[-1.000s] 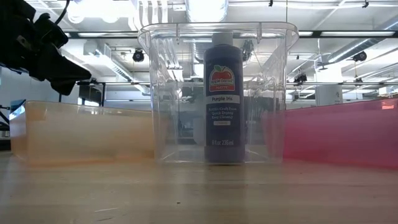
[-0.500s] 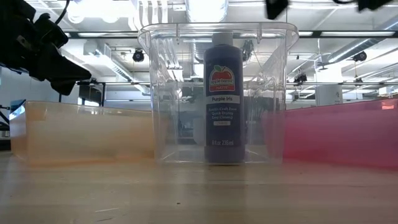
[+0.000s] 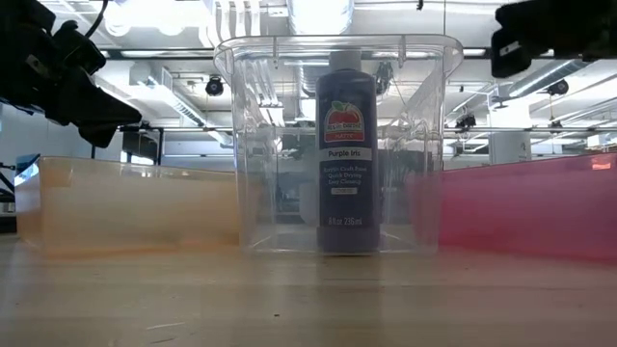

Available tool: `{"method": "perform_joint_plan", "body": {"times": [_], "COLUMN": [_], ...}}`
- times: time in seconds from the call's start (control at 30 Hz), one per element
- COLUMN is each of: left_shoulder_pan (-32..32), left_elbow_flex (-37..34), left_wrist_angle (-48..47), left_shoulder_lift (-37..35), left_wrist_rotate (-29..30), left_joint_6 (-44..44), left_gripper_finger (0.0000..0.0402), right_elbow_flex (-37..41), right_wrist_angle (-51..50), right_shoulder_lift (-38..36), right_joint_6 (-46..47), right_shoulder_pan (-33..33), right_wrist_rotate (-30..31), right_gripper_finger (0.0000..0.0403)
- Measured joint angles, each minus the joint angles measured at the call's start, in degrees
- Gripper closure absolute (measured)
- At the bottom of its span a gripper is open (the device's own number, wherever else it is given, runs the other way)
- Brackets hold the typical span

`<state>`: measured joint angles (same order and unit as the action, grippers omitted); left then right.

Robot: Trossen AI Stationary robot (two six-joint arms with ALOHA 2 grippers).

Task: Pick & Place Paint Supplies
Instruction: Return to Home Position

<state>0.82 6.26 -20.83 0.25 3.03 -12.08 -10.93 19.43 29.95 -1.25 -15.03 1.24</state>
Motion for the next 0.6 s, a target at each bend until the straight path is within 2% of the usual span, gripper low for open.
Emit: {"method": "perform_joint_plan", "body": {"times": [0.27, 0.6], "left_shoulder_pan": [0.00, 0.00], "left_elbow_flex": [-0.02, -0.02], "left_wrist_angle": [-0.01, -0.01], "left_shoulder_lift": [0.00, 0.00], "left_wrist_rotate": [0.00, 0.00], "left_joint_6": [0.00, 0.00], "left_gripper_finger": [0.0361, 0.0361], "right_elbow_flex": [4.20, 10.41], "right_wrist_angle": [-3.98, -7.82], "right_shoulder_lift": [-10.39, -20.98], "right_joint_6": [-0.61, 1.58], "right_shoulder_pan": [0.07, 0.04], "right_wrist_rotate": [4.80, 6.88], "right_gripper_finger": [0.0394, 0.0394]}}
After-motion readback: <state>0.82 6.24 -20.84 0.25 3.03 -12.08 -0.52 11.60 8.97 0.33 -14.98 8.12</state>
